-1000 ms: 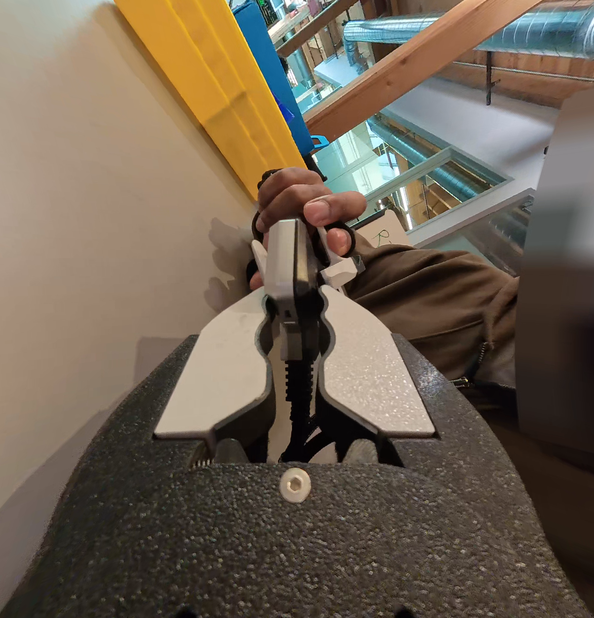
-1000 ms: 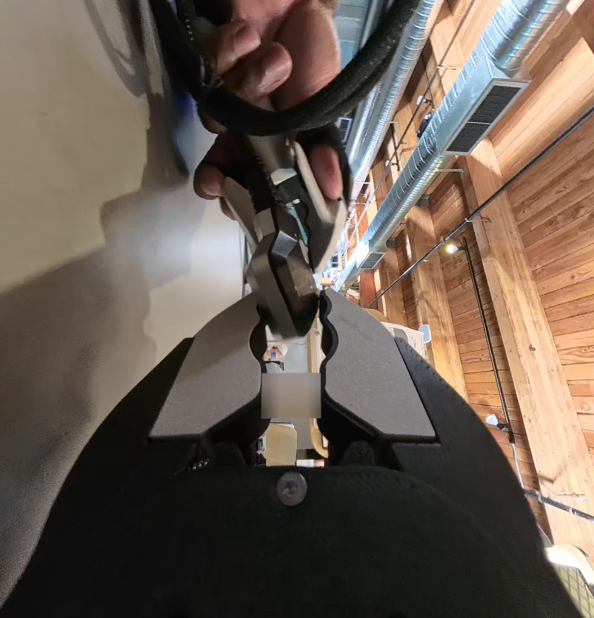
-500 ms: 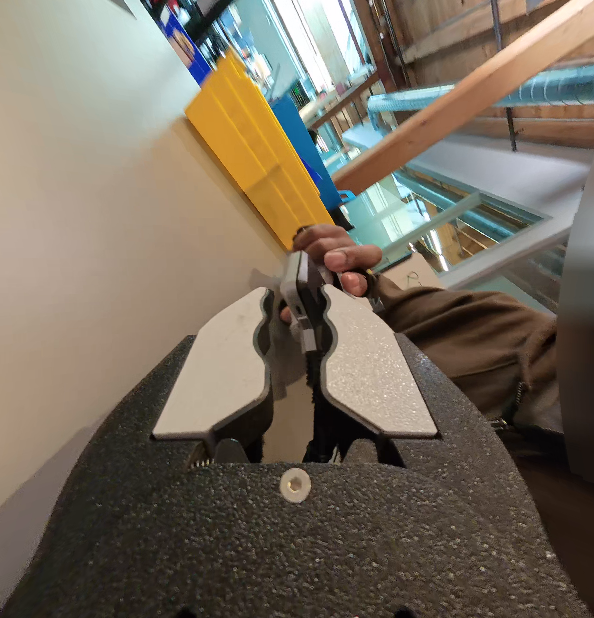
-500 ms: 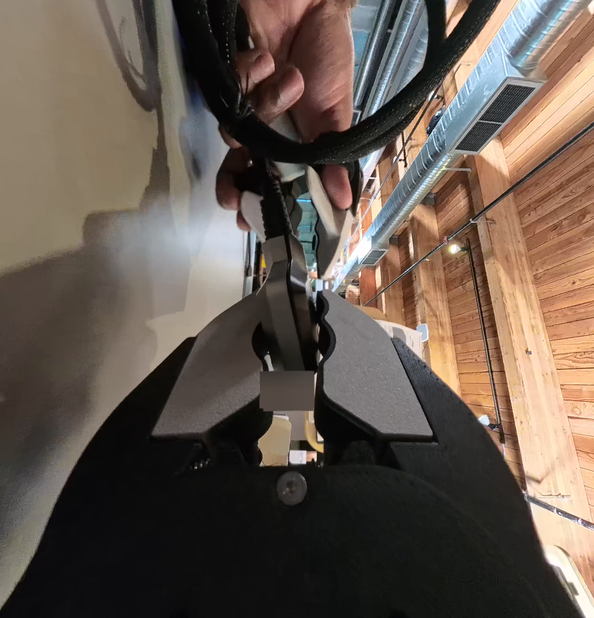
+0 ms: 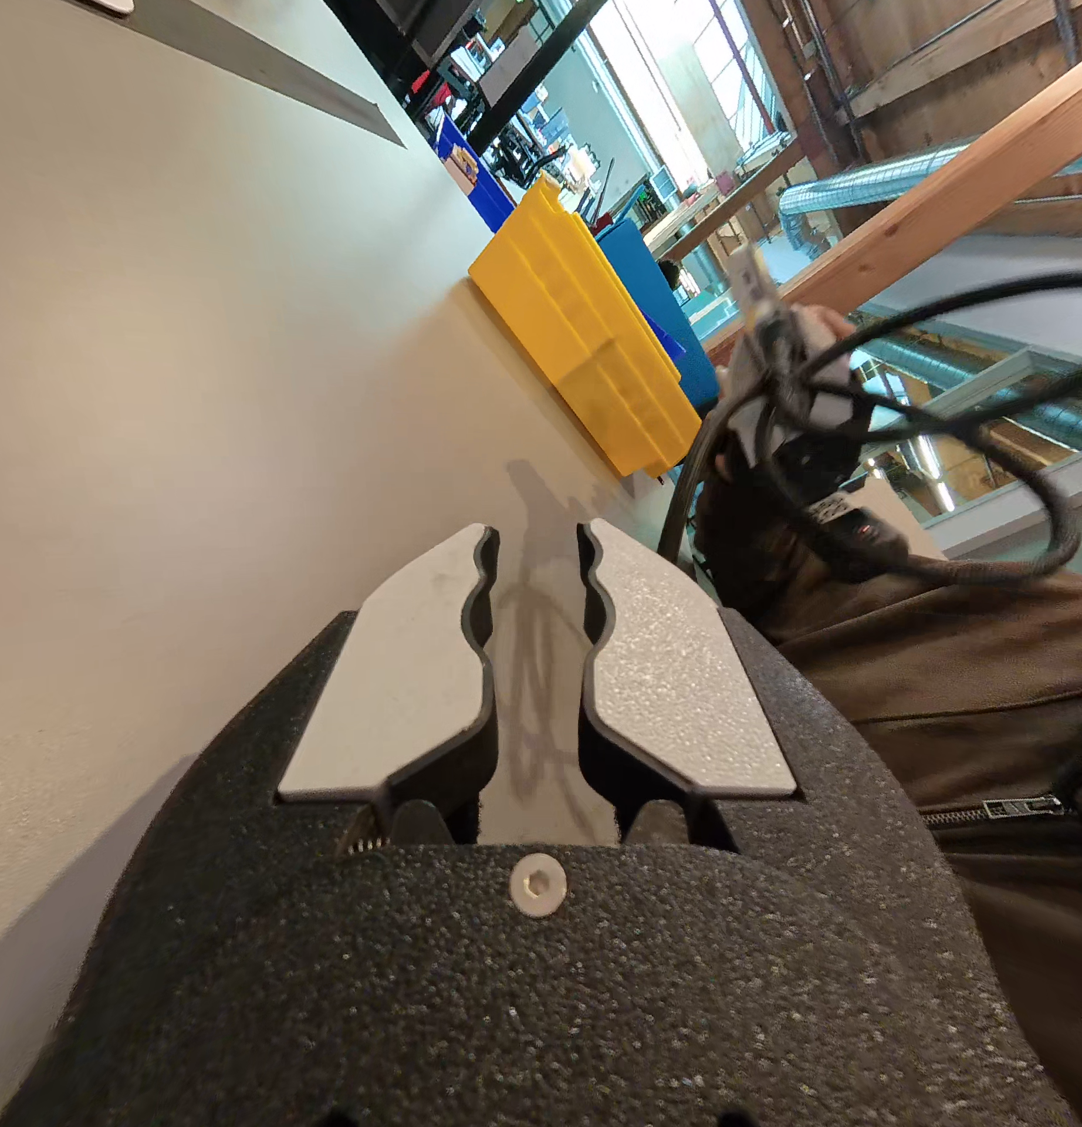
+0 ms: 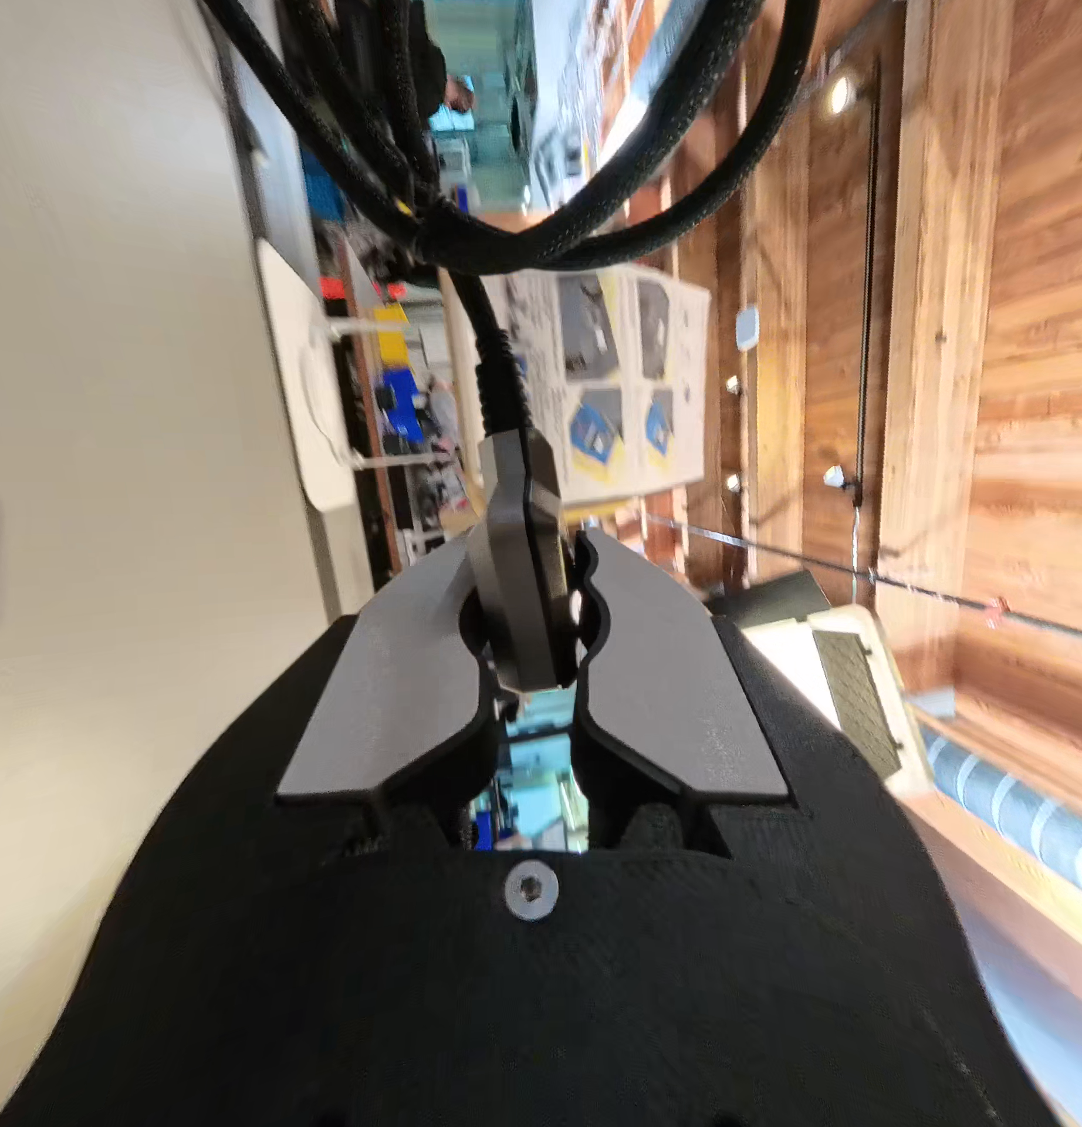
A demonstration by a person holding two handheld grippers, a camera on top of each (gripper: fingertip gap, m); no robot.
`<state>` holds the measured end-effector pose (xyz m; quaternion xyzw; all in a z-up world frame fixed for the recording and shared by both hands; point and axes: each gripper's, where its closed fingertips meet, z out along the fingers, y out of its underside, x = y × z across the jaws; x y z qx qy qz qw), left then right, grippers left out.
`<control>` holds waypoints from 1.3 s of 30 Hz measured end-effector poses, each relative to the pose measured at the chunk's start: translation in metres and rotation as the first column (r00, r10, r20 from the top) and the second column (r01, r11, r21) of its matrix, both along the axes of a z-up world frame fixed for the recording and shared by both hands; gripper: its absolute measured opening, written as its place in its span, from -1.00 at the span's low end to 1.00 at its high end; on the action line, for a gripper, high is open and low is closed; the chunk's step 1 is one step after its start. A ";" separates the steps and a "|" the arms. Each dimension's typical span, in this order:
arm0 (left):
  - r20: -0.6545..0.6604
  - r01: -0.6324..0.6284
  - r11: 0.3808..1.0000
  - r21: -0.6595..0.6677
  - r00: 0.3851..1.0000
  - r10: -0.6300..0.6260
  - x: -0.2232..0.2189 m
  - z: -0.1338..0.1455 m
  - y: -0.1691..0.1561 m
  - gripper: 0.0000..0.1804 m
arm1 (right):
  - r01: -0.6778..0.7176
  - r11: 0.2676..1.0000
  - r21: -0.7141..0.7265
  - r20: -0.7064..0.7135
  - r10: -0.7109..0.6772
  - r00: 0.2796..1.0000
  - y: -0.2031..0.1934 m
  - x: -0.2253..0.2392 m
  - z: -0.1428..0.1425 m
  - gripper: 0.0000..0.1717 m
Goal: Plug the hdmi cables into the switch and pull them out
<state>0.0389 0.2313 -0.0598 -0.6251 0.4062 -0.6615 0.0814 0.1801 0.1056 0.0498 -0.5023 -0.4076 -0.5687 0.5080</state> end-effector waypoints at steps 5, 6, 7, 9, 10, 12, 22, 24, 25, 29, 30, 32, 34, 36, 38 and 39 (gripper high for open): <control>-0.019 0.012 1.000 0.016 1.000 -0.011 0.001 -0.003 -0.003 -0.71 | 0.221 0.974 0.051 -0.062 -0.218 0.974 -0.047 0.073 0.064 -0.73; -0.020 0.011 1.000 0.017 1.000 -0.011 0.001 -0.003 -0.003 -0.71 | 0.265 0.963 0.052 -0.074 -0.261 0.962 -0.057 0.090 0.074 -0.73; -0.020 0.011 1.000 0.018 1.000 -0.010 0.001 -0.003 -0.003 -0.71 | 0.308 0.950 0.058 -0.084 -0.303 0.949 -0.067 0.109 0.084 -0.72; -0.024 0.012 1.000 0.019 1.000 -0.012 0.001 -0.004 -0.003 -0.71 | 0.392 0.918 0.063 -0.119 -0.383 0.916 -0.089 0.151 0.101 -0.72; -0.027 0.014 1.000 0.021 1.000 -0.013 0.001 -0.005 -0.004 -0.71 | 0.436 0.898 0.060 -0.153 -0.423 0.893 -0.100 0.173 0.108 -0.72; -0.034 0.018 0.999 0.027 0.999 -0.017 0.001 -0.006 -0.005 -0.71 | 0.512 0.858 0.041 -0.236 -0.489 0.840 -0.121 0.218 0.116 -0.72; -0.046 0.029 0.999 0.031 0.999 -0.028 0.002 -0.008 -0.007 -0.71 | 0.668 0.688 -0.283 -0.215 -0.725 0.655 -0.145 0.334 0.042 -0.73; -0.048 0.031 0.999 0.031 0.998 -0.029 0.002 -0.008 -0.007 -0.71 | 0.677 0.621 -0.395 -0.065 -0.754 0.654 -0.136 0.337 0.011 -0.73; -0.048 0.031 0.999 0.032 0.998 -0.029 0.002 -0.008 -0.007 -0.71 | 0.674 0.589 -0.445 -0.010 -0.756 0.654 -0.131 0.338 -0.004 -0.74; -0.049 0.032 0.999 0.034 0.998 -0.030 0.002 -0.008 -0.008 -0.71 | 0.641 0.492 -0.590 0.129 -0.726 0.676 -0.111 0.337 -0.042 -0.75; -0.050 0.033 0.999 0.035 0.998 -0.031 0.002 -0.008 -0.008 -0.71 | 0.632 0.468 -0.617 0.155 -0.716 0.681 -0.107 0.338 -0.049 -0.75; -0.053 0.036 0.999 0.036 0.998 -0.034 0.002 -0.009 -0.009 -0.71 | 0.624 0.427 -0.654 0.192 -0.704 0.683 -0.101 0.343 -0.060 -0.75; -0.055 0.039 0.998 0.039 0.998 -0.037 0.002 -0.009 -0.009 -0.71 | 0.619 0.399 -0.676 0.219 -0.693 0.686 -0.096 0.349 -0.066 -0.75; -0.057 0.043 0.998 0.040 0.998 -0.041 0.002 -0.009 -0.010 -0.71 | 0.607 0.393 -0.691 0.250 -0.658 0.710 -0.090 0.351 -0.069 -0.74; -0.059 0.045 0.998 0.042 0.997 -0.043 0.002 -0.010 -0.011 -0.71 | 0.572 0.345 -0.744 0.272 -0.625 0.732 -0.091 0.348 -0.077 -0.72; -0.060 0.047 0.998 0.043 0.997 -0.044 0.002 -0.010 -0.011 -0.71 | 0.554 0.297 -0.777 0.289 -0.614 0.735 -0.094 0.347 -0.083 -0.68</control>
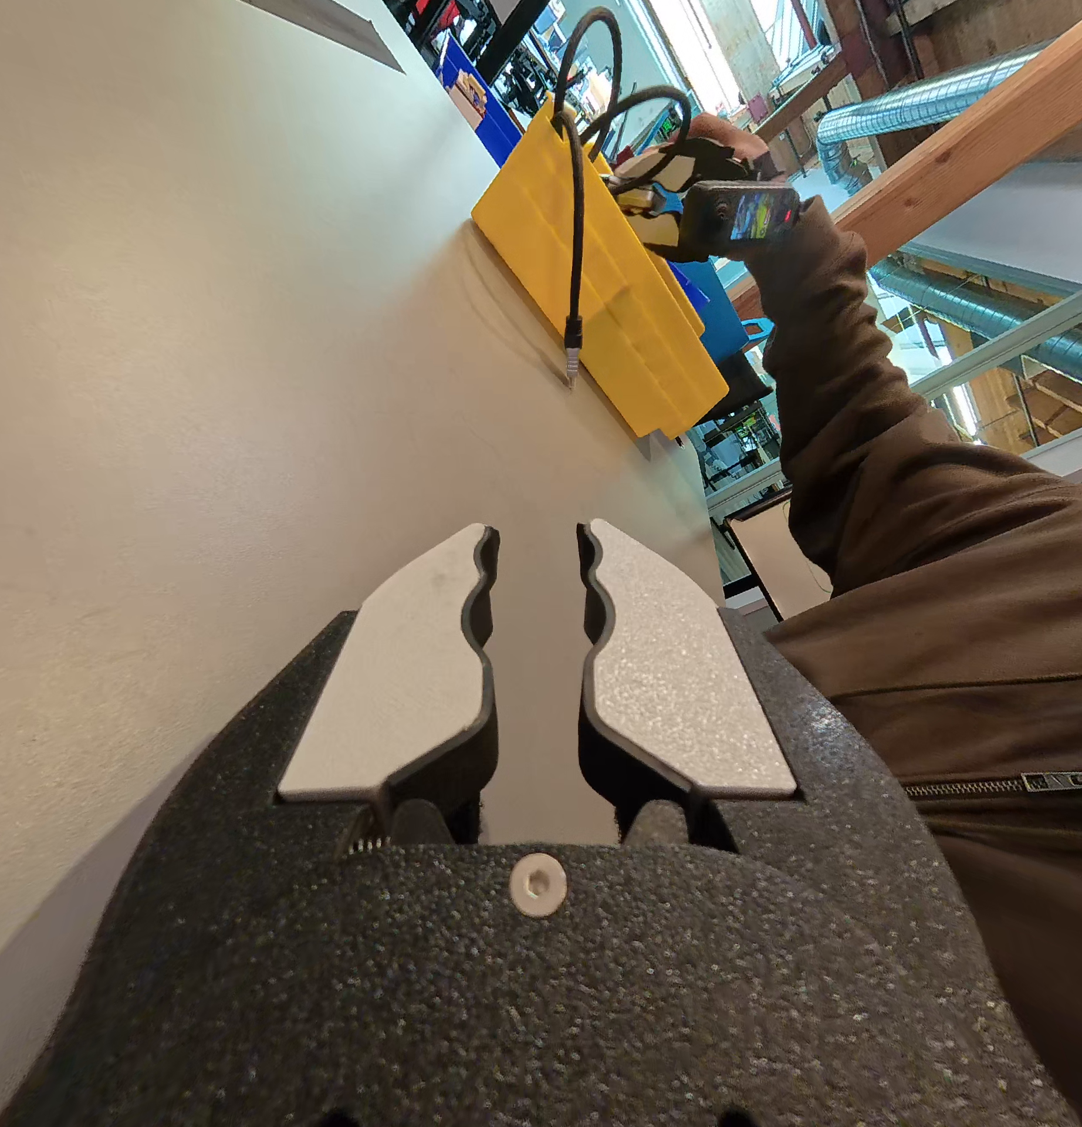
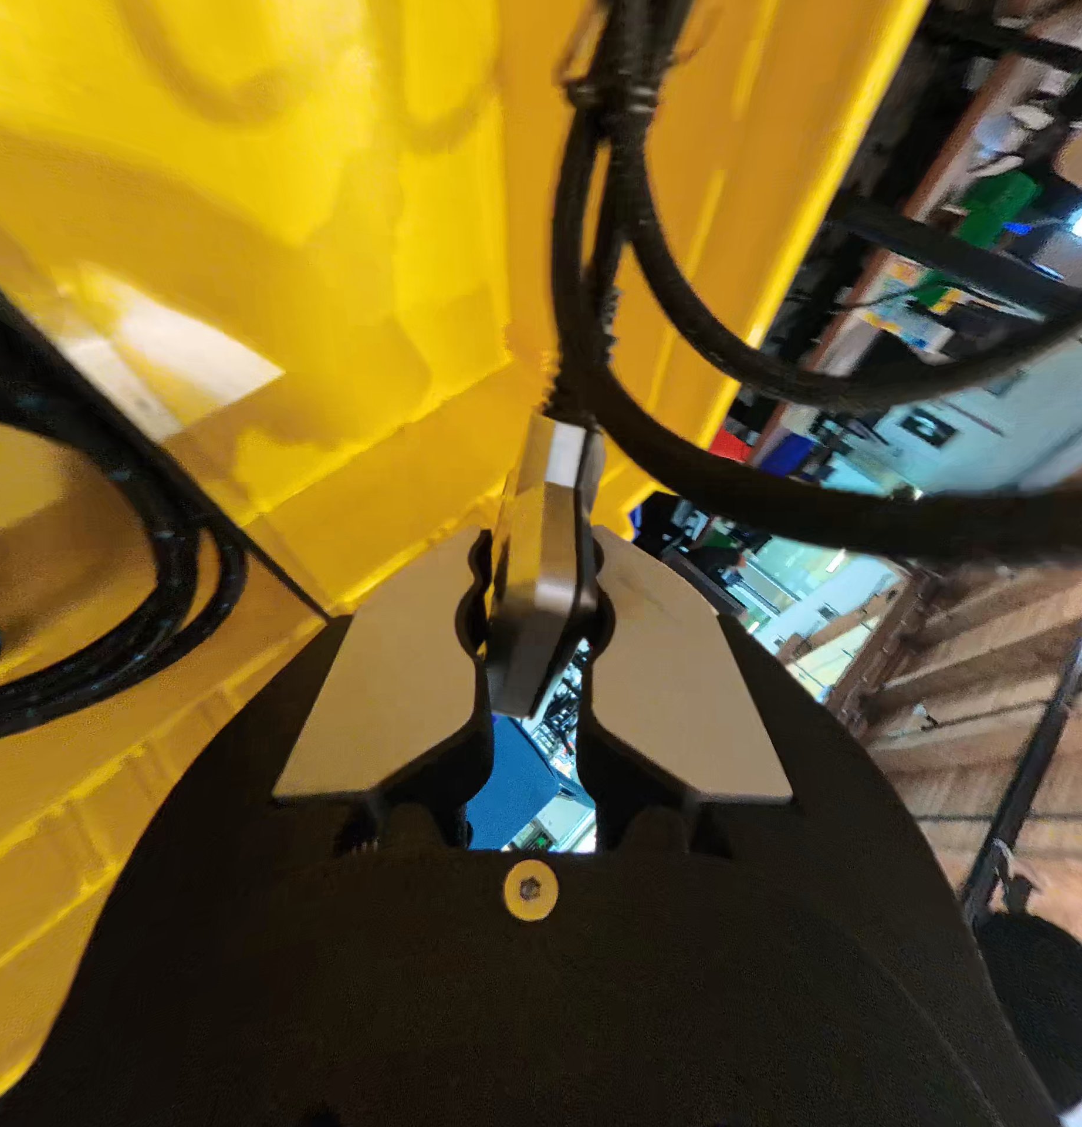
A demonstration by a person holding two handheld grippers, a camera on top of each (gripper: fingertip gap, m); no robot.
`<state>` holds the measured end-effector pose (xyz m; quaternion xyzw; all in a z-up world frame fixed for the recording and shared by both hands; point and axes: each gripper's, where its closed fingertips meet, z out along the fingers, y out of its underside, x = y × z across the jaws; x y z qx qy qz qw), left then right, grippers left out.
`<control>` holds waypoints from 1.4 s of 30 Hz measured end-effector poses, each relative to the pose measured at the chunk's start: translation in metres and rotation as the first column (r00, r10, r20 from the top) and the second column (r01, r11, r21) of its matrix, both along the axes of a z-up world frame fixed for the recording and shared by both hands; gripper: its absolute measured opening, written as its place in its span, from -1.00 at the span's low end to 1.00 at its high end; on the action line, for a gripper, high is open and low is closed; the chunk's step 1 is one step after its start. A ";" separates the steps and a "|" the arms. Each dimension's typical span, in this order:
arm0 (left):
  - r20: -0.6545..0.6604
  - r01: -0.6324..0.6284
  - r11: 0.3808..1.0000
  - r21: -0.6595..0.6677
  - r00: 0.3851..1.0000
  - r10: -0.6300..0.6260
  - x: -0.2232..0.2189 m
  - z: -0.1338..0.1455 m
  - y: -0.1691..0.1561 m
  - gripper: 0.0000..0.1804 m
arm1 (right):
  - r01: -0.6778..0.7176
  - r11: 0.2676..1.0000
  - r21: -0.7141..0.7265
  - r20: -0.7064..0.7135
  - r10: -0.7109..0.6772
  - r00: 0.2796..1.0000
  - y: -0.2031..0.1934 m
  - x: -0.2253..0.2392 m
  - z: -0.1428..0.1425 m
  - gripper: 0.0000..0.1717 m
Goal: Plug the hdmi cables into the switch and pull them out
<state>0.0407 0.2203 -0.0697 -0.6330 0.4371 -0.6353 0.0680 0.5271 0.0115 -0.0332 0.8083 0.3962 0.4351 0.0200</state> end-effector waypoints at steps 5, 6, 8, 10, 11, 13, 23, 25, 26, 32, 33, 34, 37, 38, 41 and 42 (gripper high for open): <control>0.000 0.002 1.000 0.001 1.000 -0.002 0.000 0.000 -0.001 -0.71 | 0.052 0.992 -0.117 -0.035 -0.056 0.998 -0.009 0.003 -0.001 -0.30; 0.000 0.002 1.000 0.000 1.000 -0.002 0.000 0.000 -0.001 -0.71 | 0.069 0.992 -0.102 -0.056 -0.075 0.996 -0.009 0.004 0.003 -0.25; 0.000 0.002 1.000 0.000 1.000 -0.002 0.000 0.000 -0.001 -0.71 | 0.090 0.994 -0.068 -0.100 -0.096 0.990 -0.011 0.004 0.013 -0.19; -0.001 0.004 1.000 0.000 1.000 -0.004 0.000 0.000 -0.001 -0.71 | 0.118 0.992 -0.035 -0.128 -0.122 0.984 -0.016 0.005 0.024 -0.15; -0.002 0.004 1.000 0.000 1.000 -0.004 0.000 0.000 -0.001 -0.71 | 0.140 0.990 -0.011 -0.138 -0.140 0.981 -0.019 0.005 0.032 -0.14; -0.003 0.005 1.000 0.001 1.000 -0.005 0.000 -0.001 -0.001 -0.71 | 0.179 0.983 0.049 -0.132 -0.171 0.976 -0.028 0.006 0.048 -0.19; -0.015 0.010 1.000 0.009 1.000 -0.010 0.001 -0.002 -0.003 -0.71 | 0.332 0.805 0.492 -0.426 -0.110 0.898 -0.022 -0.123 0.084 -0.41; -0.017 0.010 1.000 0.011 1.000 -0.010 0.001 -0.002 -0.003 -0.71 | 0.342 0.787 0.513 -0.519 -0.033 0.854 -0.006 -0.183 0.061 -0.46; -0.018 0.009 1.000 0.013 1.000 -0.009 0.001 -0.003 -0.003 -0.71 | 0.373 0.777 0.508 -0.586 -0.006 0.810 0.003 -0.213 0.045 -0.47; -0.025 0.019 0.999 0.028 1.000 -0.018 0.001 -0.004 -0.007 -0.71 | 0.637 0.606 0.476 -0.757 -0.085 0.648 0.045 -0.260 -0.033 -0.46; -0.026 0.019 0.999 0.032 1.000 -0.018 0.001 -0.004 -0.007 -0.71 | 0.672 0.584 0.454 -0.772 -0.118 0.624 0.048 -0.254 -0.044 -0.44; -0.025 0.019 0.999 0.033 1.000 -0.018 0.001 -0.004 -0.007 -0.71 | 0.699 0.569 0.432 -0.788 -0.138 0.600 0.052 -0.249 -0.054 -0.41; -0.028 0.021 0.999 0.035 0.999 -0.020 0.001 -0.004 -0.008 -0.71 | 0.725 0.530 0.439 -0.750 -0.227 0.621 0.059 -0.223 -0.071 -0.37; -0.029 0.023 0.999 0.037 0.999 -0.022 0.001 -0.004 -0.008 -0.71 | 0.730 0.534 0.427 -0.747 -0.246 0.617 0.061 -0.220 -0.077 -0.35; -0.032 0.026 0.999 0.043 0.999 -0.025 0.001 -0.005 -0.009 -0.71 | 0.695 0.562 0.448 -0.676 -0.296 0.675 0.064 -0.207 -0.084 -0.63; -0.032 0.026 0.999 0.043 0.999 -0.025 0.001 -0.005 -0.009 -0.71 | 0.686 0.574 0.448 -0.656 -0.310 0.688 0.064 -0.204 -0.083 -0.64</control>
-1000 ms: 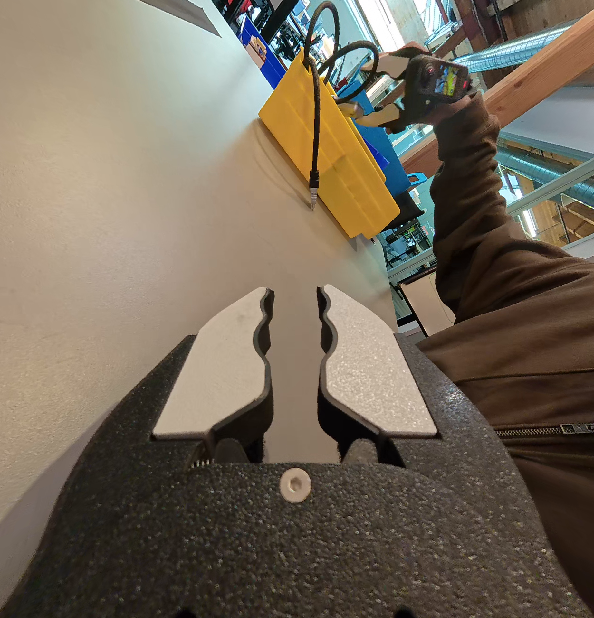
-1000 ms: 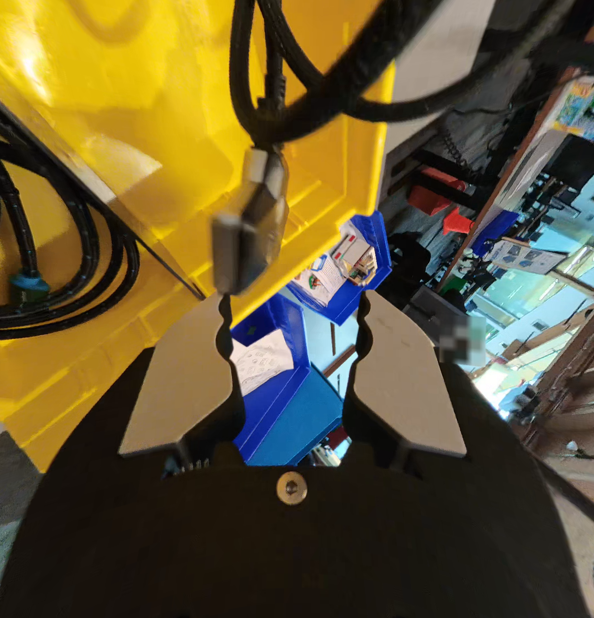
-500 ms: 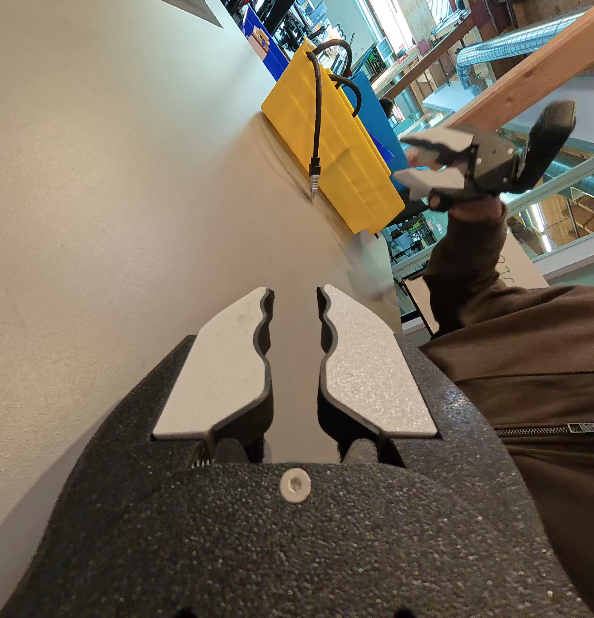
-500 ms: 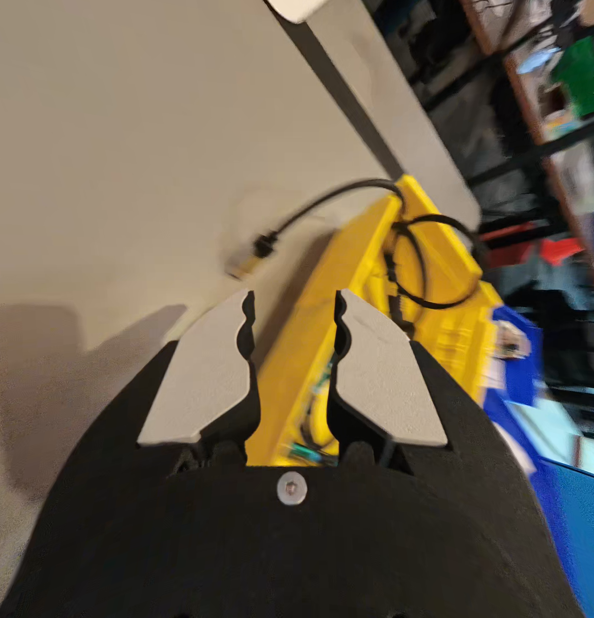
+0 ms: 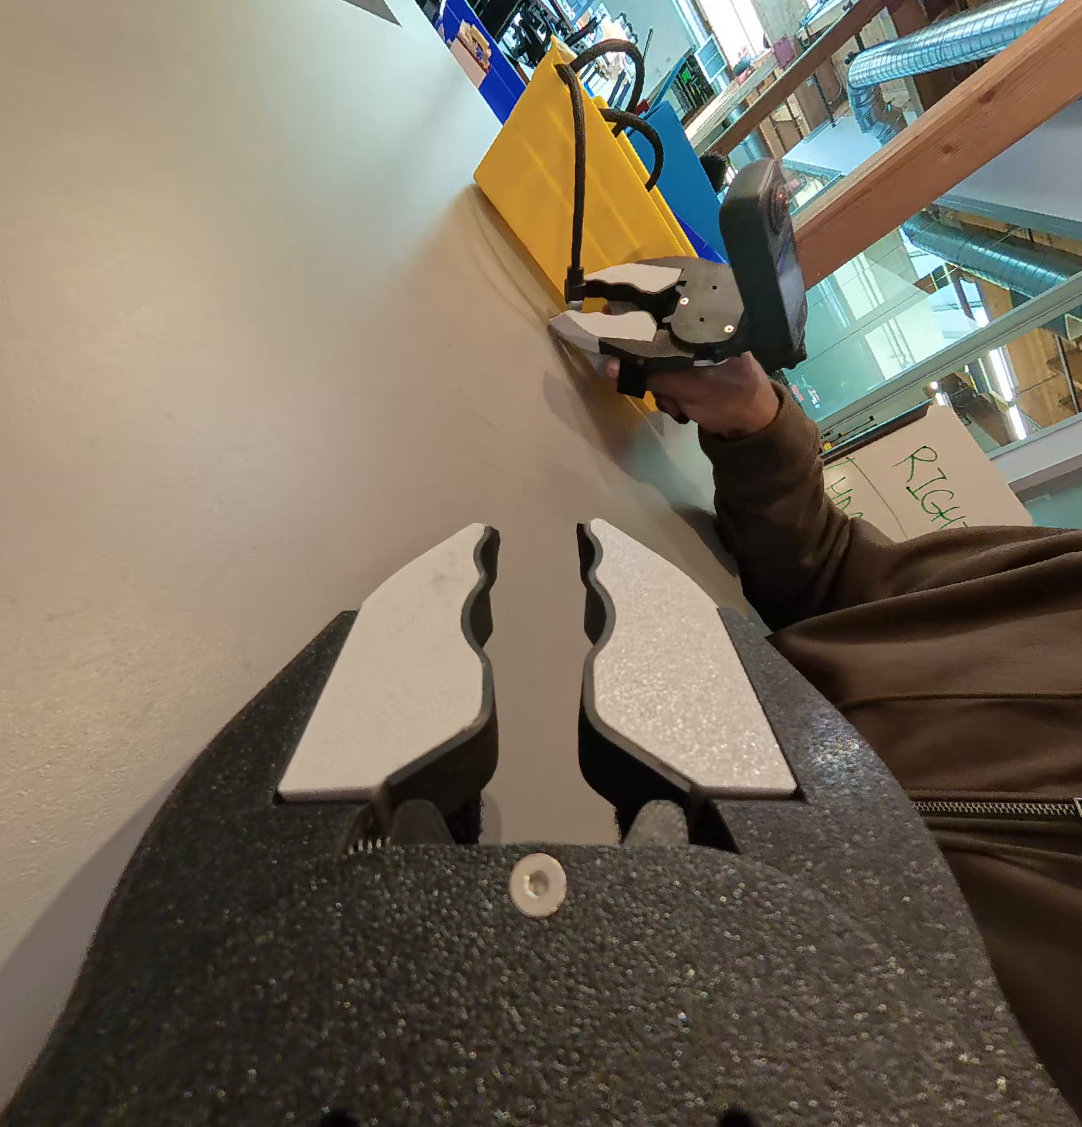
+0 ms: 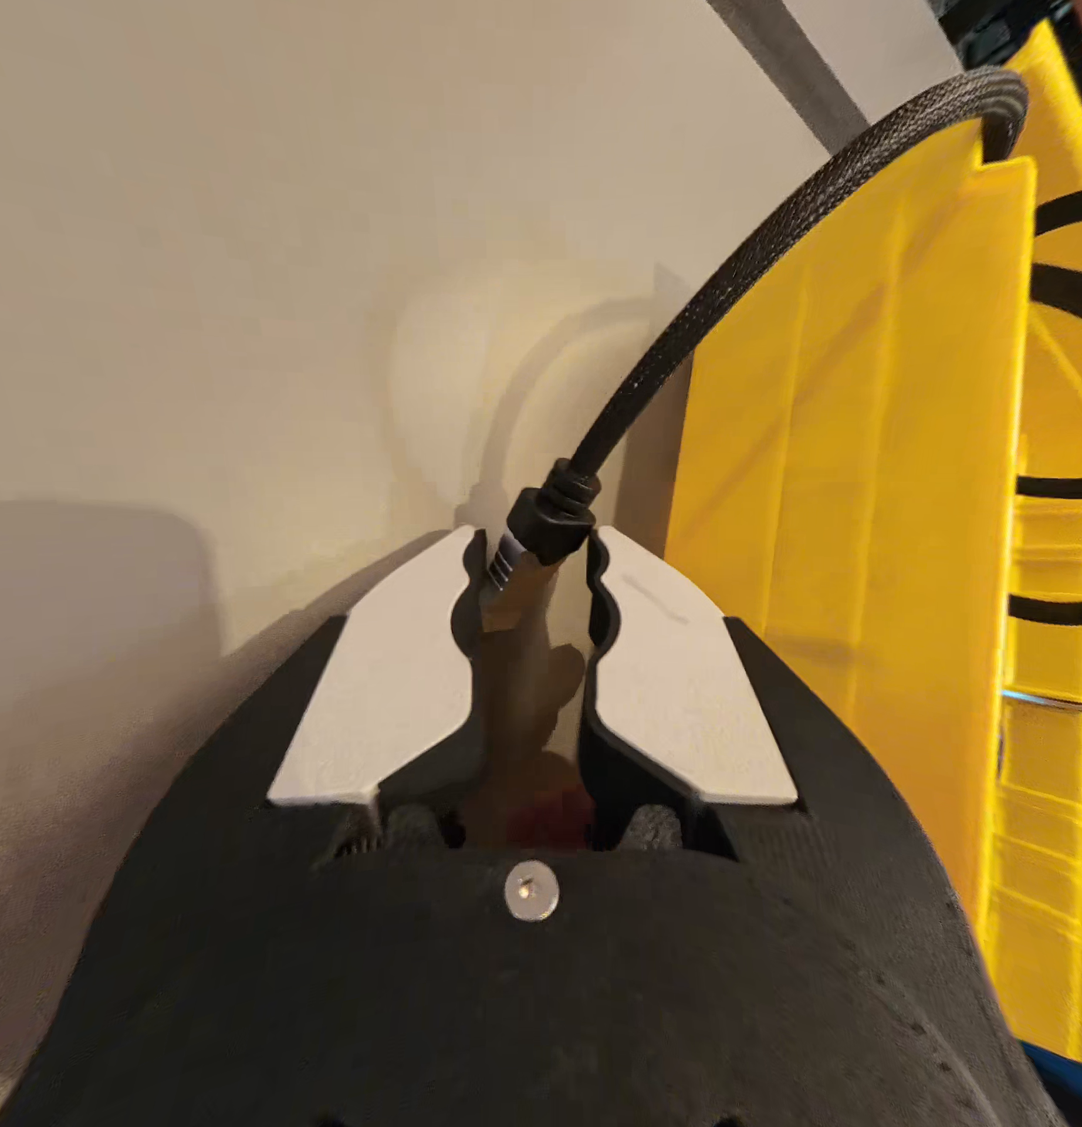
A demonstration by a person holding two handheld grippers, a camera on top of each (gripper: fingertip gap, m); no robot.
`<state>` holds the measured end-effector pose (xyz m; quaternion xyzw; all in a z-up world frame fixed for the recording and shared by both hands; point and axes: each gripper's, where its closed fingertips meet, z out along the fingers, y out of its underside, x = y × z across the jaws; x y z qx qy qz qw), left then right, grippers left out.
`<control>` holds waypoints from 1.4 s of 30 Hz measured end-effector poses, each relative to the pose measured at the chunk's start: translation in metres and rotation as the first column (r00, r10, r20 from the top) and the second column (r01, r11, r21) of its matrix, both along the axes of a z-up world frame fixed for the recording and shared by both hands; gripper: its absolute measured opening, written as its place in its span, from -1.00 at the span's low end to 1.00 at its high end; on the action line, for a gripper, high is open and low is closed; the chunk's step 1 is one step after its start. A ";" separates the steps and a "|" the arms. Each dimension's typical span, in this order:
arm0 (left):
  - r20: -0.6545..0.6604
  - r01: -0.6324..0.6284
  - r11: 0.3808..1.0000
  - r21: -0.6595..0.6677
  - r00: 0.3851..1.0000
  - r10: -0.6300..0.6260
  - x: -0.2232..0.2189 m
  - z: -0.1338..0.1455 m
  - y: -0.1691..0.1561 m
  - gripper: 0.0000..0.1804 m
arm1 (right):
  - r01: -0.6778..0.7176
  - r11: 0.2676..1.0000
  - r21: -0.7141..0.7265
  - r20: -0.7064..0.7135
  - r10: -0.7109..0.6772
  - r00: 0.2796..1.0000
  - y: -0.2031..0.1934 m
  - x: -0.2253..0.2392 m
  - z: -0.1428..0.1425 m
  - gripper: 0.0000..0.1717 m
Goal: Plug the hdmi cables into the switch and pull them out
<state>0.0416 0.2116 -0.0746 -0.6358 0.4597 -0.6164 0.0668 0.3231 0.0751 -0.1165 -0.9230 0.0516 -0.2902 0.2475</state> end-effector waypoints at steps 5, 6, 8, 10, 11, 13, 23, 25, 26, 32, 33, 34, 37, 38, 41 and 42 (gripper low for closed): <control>0.001 -0.002 1.000 -0.008 1.000 0.002 0.000 0.000 0.001 -0.71 | -0.054 0.996 -0.067 -0.008 0.053 0.999 -0.009 -0.002 0.020 -0.67; 0.001 -0.002 1.000 -0.009 1.000 0.002 0.000 0.000 0.001 -0.71 | -0.087 0.994 -0.068 -0.028 0.085 0.996 -0.011 -0.007 0.030 -0.68; 0.001 -0.002 1.000 -0.013 1.000 0.002 0.000 0.000 0.001 -0.71 | -0.161 0.985 -0.061 -0.074 0.156 0.985 -0.016 -0.015 0.054 -0.68; 0.001 -0.002 1.000 -0.014 1.000 0.002 0.000 0.000 0.001 -0.71 | -0.236 0.971 -0.036 -0.093 0.232 0.968 -0.021 -0.017 0.085 -0.70; 0.001 -0.002 1.000 -0.015 1.000 0.002 0.000 0.000 0.001 -0.71 | -0.260 0.965 -0.033 -0.083 0.256 0.963 -0.024 -0.013 0.100 -0.72; 0.000 -0.001 1.000 -0.014 1.000 0.001 0.000 0.000 0.001 -0.71 | -0.291 0.956 -0.044 -0.038 0.290 0.956 -0.030 0.007 0.125 -0.76; 0.000 0.000 1.000 -0.009 1.000 0.000 0.000 0.000 0.001 -0.71 | -0.342 0.905 -0.252 0.017 0.357 0.934 -0.054 0.127 0.106 -0.83; 0.000 0.000 1.000 -0.010 1.000 0.000 0.000 0.000 0.001 -0.71 | -0.371 0.887 -0.274 0.009 0.388 0.922 -0.053 0.136 0.094 -0.82; 0.000 0.000 1.000 -0.011 1.000 0.000 0.000 0.000 0.001 -0.71 | -0.379 0.881 -0.283 -0.007 0.393 0.920 -0.053 0.140 0.088 -0.82; 0.002 -0.002 1.000 -0.016 1.000 0.002 0.000 0.000 0.001 -0.71 | -0.455 0.837 -0.304 -0.202 0.411 0.889 -0.057 0.141 0.059 -0.81; 0.002 -0.002 1.000 -0.017 1.000 0.002 0.000 0.000 0.002 -0.71 | -0.463 0.836 -0.296 -0.233 0.406 0.883 -0.058 0.140 0.060 -0.78; 0.002 -0.001 1.000 -0.018 1.000 0.001 0.000 0.000 0.002 -0.71 | -0.473 0.833 -0.287 -0.265 0.405 0.875 -0.059 0.139 0.061 -0.75; 0.002 0.000 1.000 -0.019 1.000 0.000 0.000 0.000 0.001 -0.71 | -0.500 0.834 -0.234 -0.365 0.401 0.840 -0.061 0.136 0.068 -0.58; 0.002 0.002 1.000 -0.018 1.000 -0.002 0.000 0.000 0.001 -0.71 | -0.502 0.840 -0.207 -0.408 0.392 0.824 -0.062 0.133 0.070 -0.55; 0.001 0.004 1.000 -0.017 1.000 -0.004 0.000 0.000 0.001 -0.71 | -0.485 0.860 -0.158 -0.491 0.358 0.794 -0.065 0.130 0.073 -0.39; 0.002 0.005 1.000 -0.017 1.000 -0.005 -0.001 0.000 0.001 -0.71 | -0.472 0.868 -0.155 -0.487 0.349 0.801 -0.066 0.133 0.073 -0.38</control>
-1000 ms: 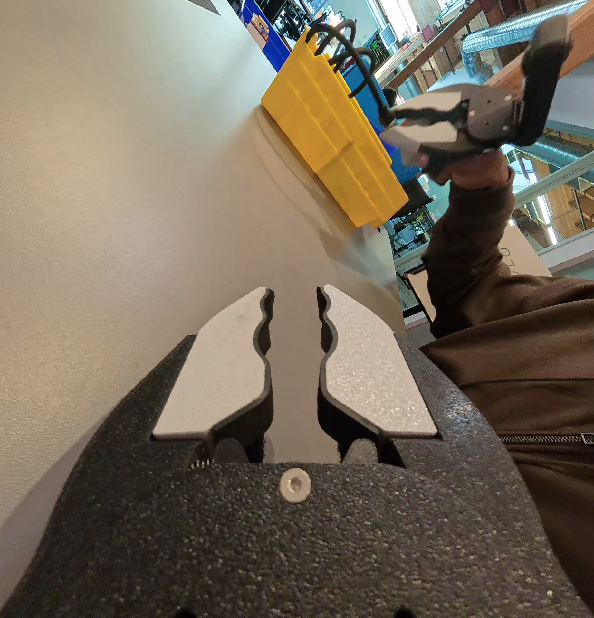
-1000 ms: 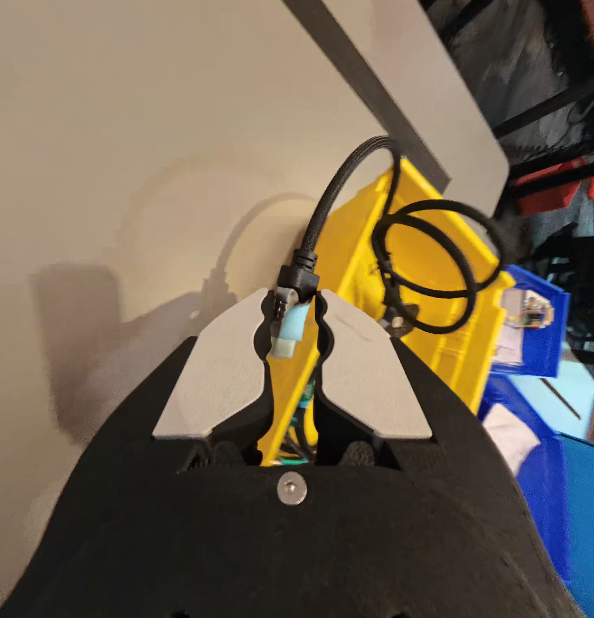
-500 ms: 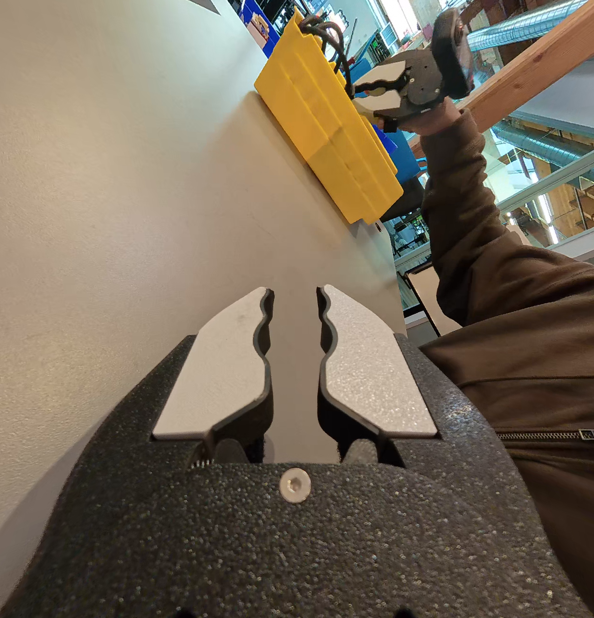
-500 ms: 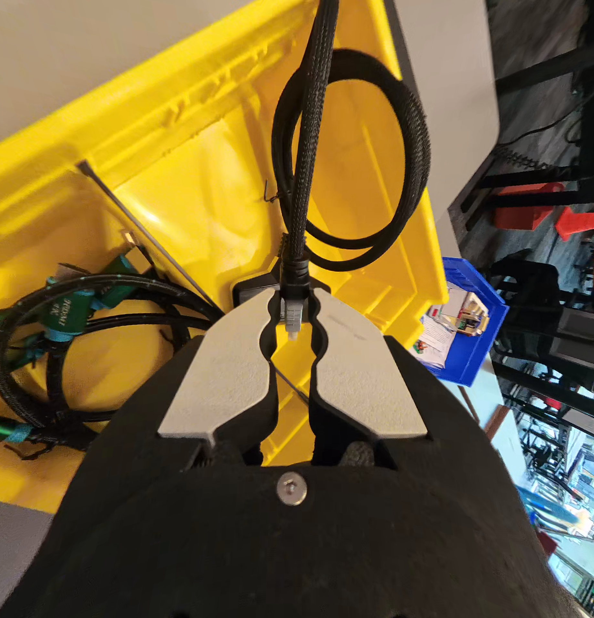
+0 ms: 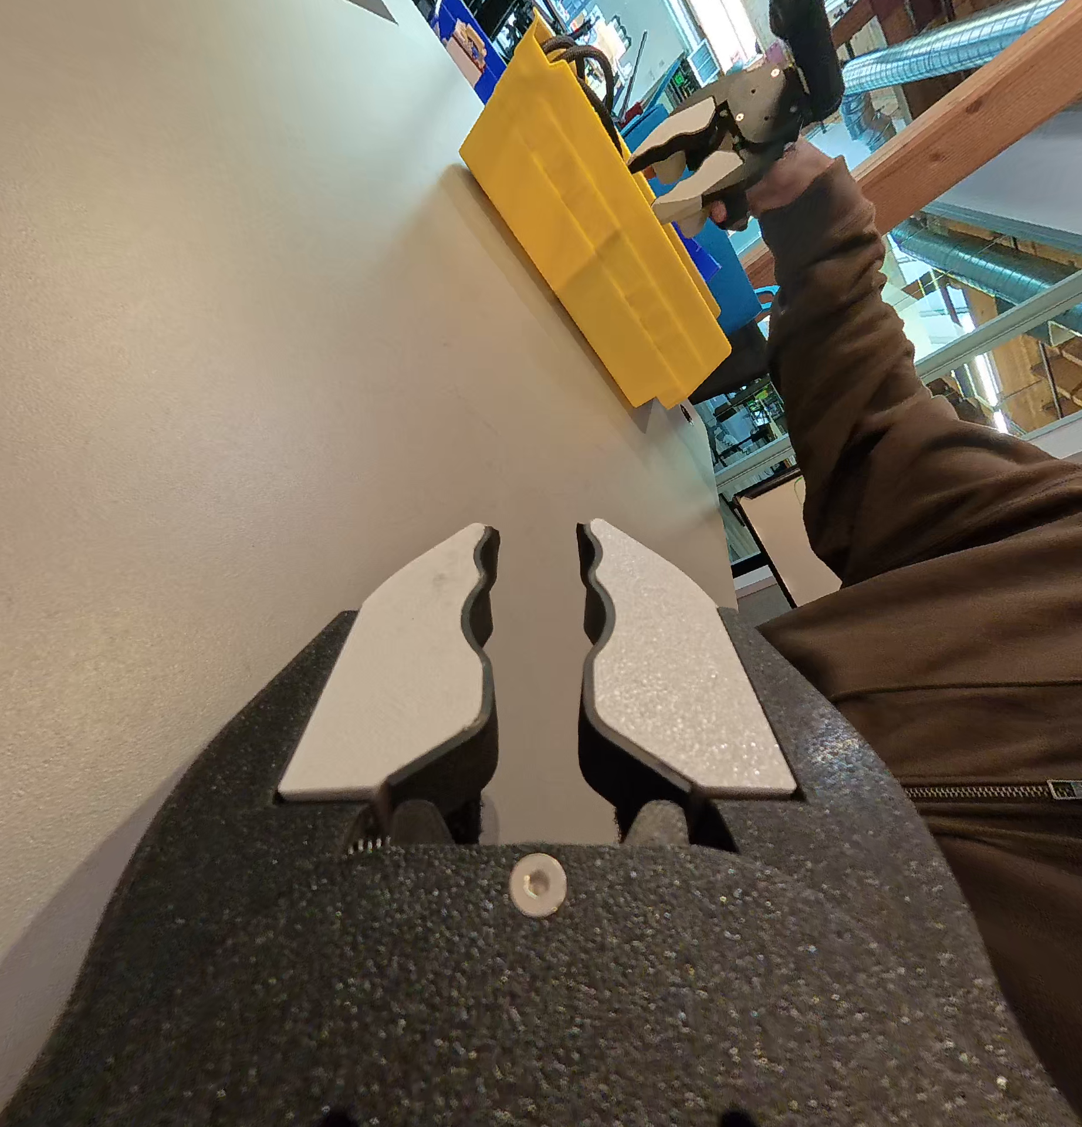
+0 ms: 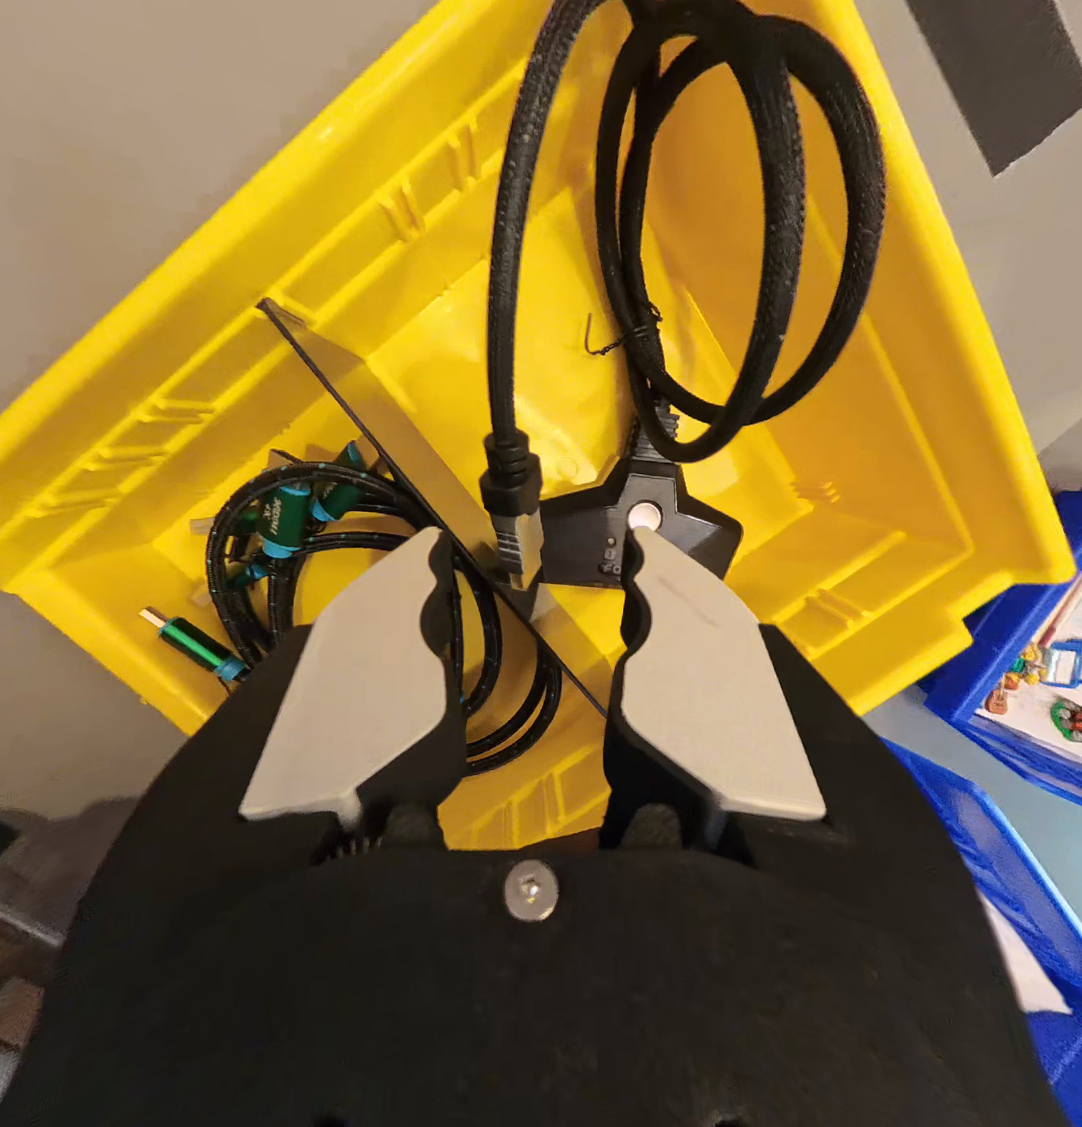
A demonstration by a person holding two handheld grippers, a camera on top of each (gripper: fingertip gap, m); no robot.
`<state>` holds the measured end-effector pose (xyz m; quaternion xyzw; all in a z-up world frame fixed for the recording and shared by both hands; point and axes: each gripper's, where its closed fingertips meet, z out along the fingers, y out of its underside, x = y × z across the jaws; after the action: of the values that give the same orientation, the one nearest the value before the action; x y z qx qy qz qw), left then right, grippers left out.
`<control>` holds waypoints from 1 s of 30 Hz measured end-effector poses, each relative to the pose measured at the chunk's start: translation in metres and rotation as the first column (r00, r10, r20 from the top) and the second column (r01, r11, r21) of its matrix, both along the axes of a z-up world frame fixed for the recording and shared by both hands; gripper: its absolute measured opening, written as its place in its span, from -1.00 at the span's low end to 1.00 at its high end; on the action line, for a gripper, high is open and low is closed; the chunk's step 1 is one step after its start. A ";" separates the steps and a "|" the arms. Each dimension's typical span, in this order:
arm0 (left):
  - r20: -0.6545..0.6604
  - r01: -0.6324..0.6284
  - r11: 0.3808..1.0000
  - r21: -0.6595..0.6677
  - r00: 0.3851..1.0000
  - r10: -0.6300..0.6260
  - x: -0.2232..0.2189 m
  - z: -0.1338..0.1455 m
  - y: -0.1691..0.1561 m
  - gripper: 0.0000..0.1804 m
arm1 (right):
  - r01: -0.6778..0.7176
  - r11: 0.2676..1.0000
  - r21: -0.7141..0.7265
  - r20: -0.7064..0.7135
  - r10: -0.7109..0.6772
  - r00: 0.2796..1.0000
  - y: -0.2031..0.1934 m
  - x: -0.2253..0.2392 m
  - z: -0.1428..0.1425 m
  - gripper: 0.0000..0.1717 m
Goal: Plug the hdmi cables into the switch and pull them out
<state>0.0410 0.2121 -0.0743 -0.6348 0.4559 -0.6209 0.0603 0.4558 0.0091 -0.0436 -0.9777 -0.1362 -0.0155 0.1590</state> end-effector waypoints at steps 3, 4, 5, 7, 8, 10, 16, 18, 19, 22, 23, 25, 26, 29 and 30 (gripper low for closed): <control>0.000 0.001 1.000 0.001 1.000 -0.001 0.000 0.000 0.000 -0.71 | 0.041 0.995 0.089 0.054 -0.046 0.997 0.005 0.006 0.010 -0.42; -0.001 0.001 1.000 0.000 1.000 -0.001 0.000 0.000 0.000 -0.71 | 0.039 0.988 0.149 0.062 -0.049 0.997 0.010 0.002 0.017 -0.53; -0.002 0.001 1.000 -0.001 1.000 -0.001 0.000 0.000 0.000 -0.71 | 0.025 0.979 0.204 0.063 -0.039 0.997 0.016 -0.005 0.024 -0.61; -0.004 0.003 1.000 -0.001 1.000 -0.003 0.000 -0.001 -0.001 -0.71 | -0.015 0.970 0.243 0.065 -0.001 0.998 0.023 -0.020 0.028 -0.67; -0.005 0.003 1.000 -0.001 1.000 -0.003 0.000 -0.001 -0.001 -0.71 | -0.032 0.972 0.234 0.079 0.013 0.997 0.026 -0.024 0.026 -0.69; -0.005 0.003 1.000 0.001 1.000 -0.003 0.000 -0.001 -0.001 -0.71 | -0.055 0.981 0.188 0.137 0.029 0.990 0.030 -0.025 0.015 -0.71; -0.007 -0.005 1.000 0.009 1.000 0.005 0.000 -0.001 0.000 -0.71 | -0.044 0.999 -0.026 0.189 0.048 0.981 0.021 -0.013 -0.023 -0.92; -0.005 -0.005 1.000 0.011 1.000 0.005 0.000 -0.001 -0.001 -0.71 | -0.021 0.999 -0.032 0.171 0.026 0.985 0.020 -0.012 -0.022 -0.91; -0.006 -0.004 1.000 0.010 1.000 0.004 0.000 -0.001 -0.001 -0.71 | -0.007 1.000 -0.026 0.167 0.011 0.986 0.019 -0.012 -0.018 -0.84; -0.006 0.000 1.000 0.007 1.000 0.000 -0.001 -0.001 -0.001 -0.71 | 0.056 0.997 0.049 0.186 -0.064 0.981 0.017 -0.011 0.002 -0.65; -0.006 0.001 1.000 0.007 1.000 -0.001 -0.001 -0.001 -0.001 -0.71 | 0.081 0.992 0.093 0.181 -0.097 0.979 0.016 -0.015 0.011 -0.64; -0.007 0.004 1.000 0.008 1.000 -0.004 -0.001 -0.001 -0.002 -0.71 | 0.144 0.967 0.212 0.138 -0.175 0.975 0.012 -0.032 0.030 -0.64; -0.008 0.004 1.000 0.009 1.000 -0.004 -0.001 -0.001 -0.002 -0.71 | 0.172 0.947 0.270 0.090 -0.203 0.975 0.009 -0.048 0.038 -0.64; -0.013 0.005 1.000 0.010 1.000 -0.005 0.000 -0.002 -0.002 -0.71 | 0.234 0.891 0.390 -0.072 -0.224 0.972 -0.004 -0.109 0.047 -0.63; -0.015 0.007 1.000 0.010 1.000 -0.006 0.000 -0.002 -0.002 -0.71 | 0.245 0.880 0.406 -0.107 -0.221 0.969 -0.008 -0.127 0.045 -0.62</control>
<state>0.0409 0.2097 -0.0768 -0.6376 0.4615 -0.6141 0.0579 0.3290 0.0009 0.0012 -0.9306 -0.0066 -0.0352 0.3642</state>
